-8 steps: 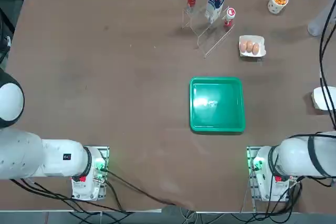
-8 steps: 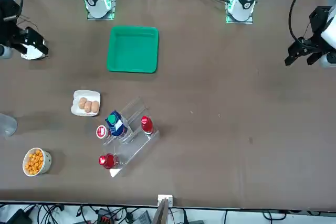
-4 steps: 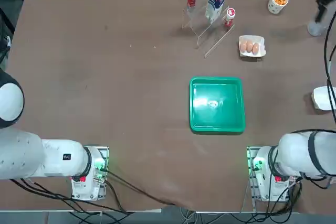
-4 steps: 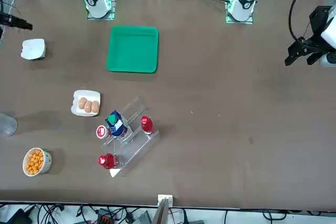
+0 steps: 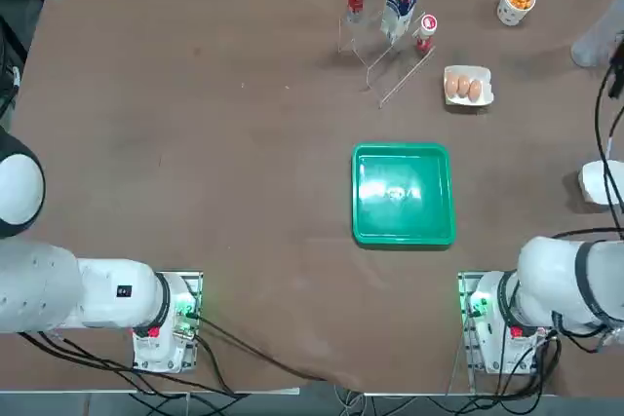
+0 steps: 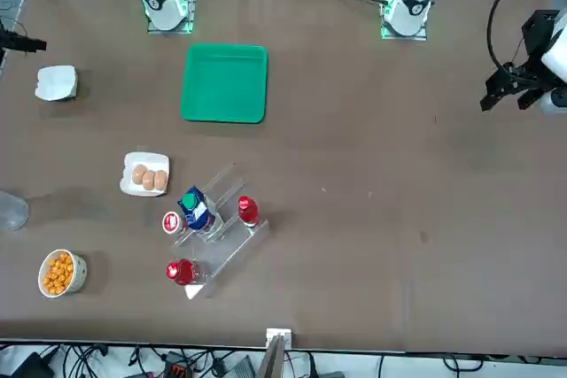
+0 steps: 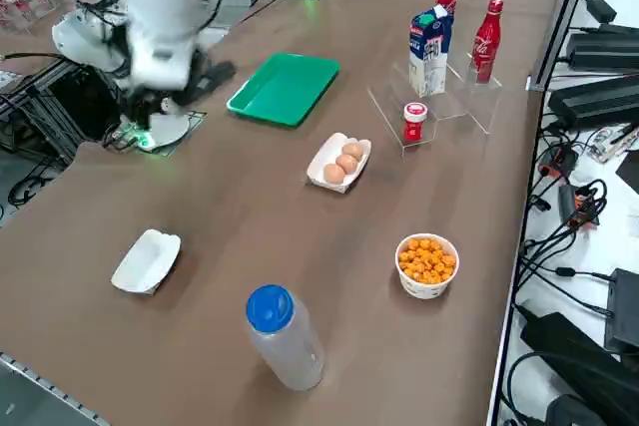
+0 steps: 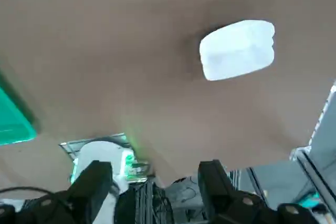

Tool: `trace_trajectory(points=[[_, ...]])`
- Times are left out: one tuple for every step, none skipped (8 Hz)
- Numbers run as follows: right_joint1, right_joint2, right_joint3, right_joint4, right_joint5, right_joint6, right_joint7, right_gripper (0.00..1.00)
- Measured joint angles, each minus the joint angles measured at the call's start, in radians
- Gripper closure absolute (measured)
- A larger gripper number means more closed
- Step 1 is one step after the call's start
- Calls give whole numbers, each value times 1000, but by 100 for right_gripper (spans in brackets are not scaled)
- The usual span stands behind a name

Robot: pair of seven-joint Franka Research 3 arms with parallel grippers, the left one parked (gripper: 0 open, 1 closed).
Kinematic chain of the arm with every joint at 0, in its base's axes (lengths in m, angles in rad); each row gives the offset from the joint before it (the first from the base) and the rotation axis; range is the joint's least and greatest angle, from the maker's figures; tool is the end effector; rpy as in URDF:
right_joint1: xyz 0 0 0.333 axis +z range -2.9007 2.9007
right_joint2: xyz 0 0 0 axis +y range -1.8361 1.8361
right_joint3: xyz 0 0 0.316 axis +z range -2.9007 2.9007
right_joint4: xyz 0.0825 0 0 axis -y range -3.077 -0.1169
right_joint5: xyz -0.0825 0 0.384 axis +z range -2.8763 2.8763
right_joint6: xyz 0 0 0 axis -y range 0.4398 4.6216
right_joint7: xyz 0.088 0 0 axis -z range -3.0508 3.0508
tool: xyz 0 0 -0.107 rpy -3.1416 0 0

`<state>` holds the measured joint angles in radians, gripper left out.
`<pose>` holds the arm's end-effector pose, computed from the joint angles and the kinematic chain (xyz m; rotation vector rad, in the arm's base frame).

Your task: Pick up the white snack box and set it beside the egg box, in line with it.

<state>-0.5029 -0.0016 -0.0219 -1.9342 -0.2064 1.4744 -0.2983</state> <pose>0.4233 -0.2723 0.4578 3.0224 -0.3007 -0.7771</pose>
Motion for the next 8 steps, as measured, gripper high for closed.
trace_trajectory(points=[[-85, -1, -2, -88, 0, 136, -68, 0], [-164, 3, -4, -200, 0, 304, -118, 0], [-221, 12, -5, -296, 0, 432, -147, 0], [-252, 23, -4, -354, 0, 507, -163, 0], [-274, 33, -4, -400, 0, 589, -188, 0], [-295, 41, -3, -456, 0, 693, -207, 0], [-313, 48, -3, -498, 0, 769, -217, 0], [-320, 59, -3, -518, 0, 830, -220, 0]])
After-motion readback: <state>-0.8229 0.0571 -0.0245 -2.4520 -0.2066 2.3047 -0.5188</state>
